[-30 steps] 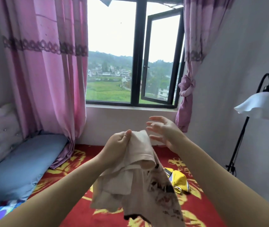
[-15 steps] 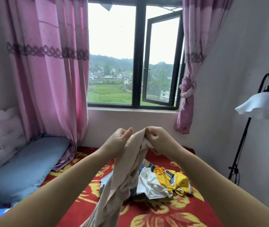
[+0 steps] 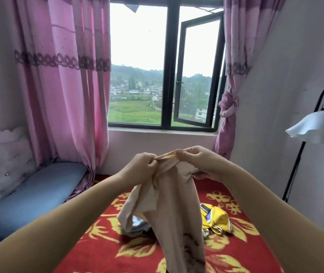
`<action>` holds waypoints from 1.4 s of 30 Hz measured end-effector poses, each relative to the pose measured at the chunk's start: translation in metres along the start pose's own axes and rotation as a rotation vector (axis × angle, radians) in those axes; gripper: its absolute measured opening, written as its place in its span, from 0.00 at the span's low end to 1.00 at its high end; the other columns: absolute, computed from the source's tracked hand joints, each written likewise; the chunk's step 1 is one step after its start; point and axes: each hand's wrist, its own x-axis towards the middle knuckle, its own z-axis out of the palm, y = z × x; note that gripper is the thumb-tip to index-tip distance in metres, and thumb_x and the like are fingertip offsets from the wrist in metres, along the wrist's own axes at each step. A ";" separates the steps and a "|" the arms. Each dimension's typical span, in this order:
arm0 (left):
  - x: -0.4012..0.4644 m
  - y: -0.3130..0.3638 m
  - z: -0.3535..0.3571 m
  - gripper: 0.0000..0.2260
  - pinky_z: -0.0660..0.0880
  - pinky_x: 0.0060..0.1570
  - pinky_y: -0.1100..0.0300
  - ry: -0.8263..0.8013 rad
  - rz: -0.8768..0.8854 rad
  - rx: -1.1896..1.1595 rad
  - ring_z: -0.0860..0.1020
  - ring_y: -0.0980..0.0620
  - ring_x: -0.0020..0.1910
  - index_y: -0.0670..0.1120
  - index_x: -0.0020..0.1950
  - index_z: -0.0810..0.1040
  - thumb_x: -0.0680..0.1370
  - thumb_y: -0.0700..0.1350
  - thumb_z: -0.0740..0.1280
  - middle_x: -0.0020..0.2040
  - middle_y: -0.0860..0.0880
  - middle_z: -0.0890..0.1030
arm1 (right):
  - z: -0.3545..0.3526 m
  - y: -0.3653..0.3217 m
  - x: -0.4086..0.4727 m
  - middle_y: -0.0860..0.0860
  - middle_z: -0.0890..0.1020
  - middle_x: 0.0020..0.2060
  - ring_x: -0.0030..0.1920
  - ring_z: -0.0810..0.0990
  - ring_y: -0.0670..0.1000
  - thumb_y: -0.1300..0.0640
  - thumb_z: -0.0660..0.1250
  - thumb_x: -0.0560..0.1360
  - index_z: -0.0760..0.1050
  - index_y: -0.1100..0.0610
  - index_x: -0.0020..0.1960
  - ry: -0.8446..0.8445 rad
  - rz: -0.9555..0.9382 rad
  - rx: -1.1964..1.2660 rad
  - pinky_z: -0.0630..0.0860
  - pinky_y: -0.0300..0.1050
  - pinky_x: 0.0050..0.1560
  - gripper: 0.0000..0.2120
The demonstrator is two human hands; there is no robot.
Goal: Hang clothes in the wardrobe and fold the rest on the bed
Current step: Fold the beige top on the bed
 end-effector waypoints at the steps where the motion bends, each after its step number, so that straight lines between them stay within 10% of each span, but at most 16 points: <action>1: 0.002 -0.002 -0.001 0.14 0.64 0.33 0.62 -0.002 0.002 0.008 0.68 0.53 0.31 0.43 0.31 0.71 0.76 0.35 0.59 0.29 0.51 0.72 | -0.005 -0.001 -0.002 0.47 0.68 0.21 0.19 0.64 0.44 0.49 0.59 0.81 0.80 0.61 0.54 -0.032 0.026 -0.078 0.64 0.35 0.20 0.17; 7: 0.014 0.010 -0.011 0.17 0.67 0.30 0.73 -0.034 0.023 0.014 0.73 0.59 0.30 0.49 0.30 0.78 0.77 0.37 0.61 0.31 0.56 0.77 | -0.027 -0.008 -0.007 0.51 0.84 0.42 0.43 0.83 0.53 0.49 0.59 0.81 0.79 0.55 0.54 0.023 0.064 -0.272 0.82 0.52 0.49 0.14; 13: 0.019 0.026 -0.023 0.14 0.79 0.47 0.56 -0.212 -0.148 -0.168 0.80 0.52 0.39 0.43 0.44 0.85 0.78 0.40 0.60 0.41 0.45 0.85 | -0.027 -0.007 -0.004 0.55 0.80 0.36 0.30 0.81 0.46 0.58 0.60 0.81 0.80 0.61 0.44 0.199 0.068 0.031 0.79 0.39 0.32 0.12; 19: 0.014 0.043 -0.011 0.12 0.75 0.46 0.59 -0.285 -0.053 -0.247 0.77 0.54 0.41 0.44 0.50 0.80 0.78 0.52 0.65 0.43 0.49 0.81 | -0.025 -0.017 -0.005 0.49 0.78 0.24 0.23 0.75 0.44 0.56 0.64 0.79 0.80 0.63 0.51 0.116 0.017 0.108 0.72 0.36 0.23 0.11; 30: 0.027 0.040 -0.017 0.14 0.65 0.29 0.67 -0.003 -0.027 -0.227 0.69 0.58 0.27 0.47 0.33 0.80 0.76 0.36 0.63 0.27 0.54 0.74 | -0.026 0.021 0.010 0.53 0.81 0.40 0.44 0.80 0.55 0.57 0.62 0.78 0.76 0.54 0.40 0.303 0.077 -0.962 0.76 0.46 0.42 0.08; 42: 0.014 -0.047 0.000 0.10 0.78 0.41 0.56 -0.192 -0.304 0.307 0.80 0.49 0.41 0.48 0.38 0.81 0.75 0.38 0.63 0.43 0.47 0.82 | -0.044 0.017 0.025 0.53 0.76 0.35 0.35 0.74 0.50 0.68 0.53 0.77 0.75 0.57 0.42 0.631 -0.079 -0.078 0.71 0.39 0.34 0.15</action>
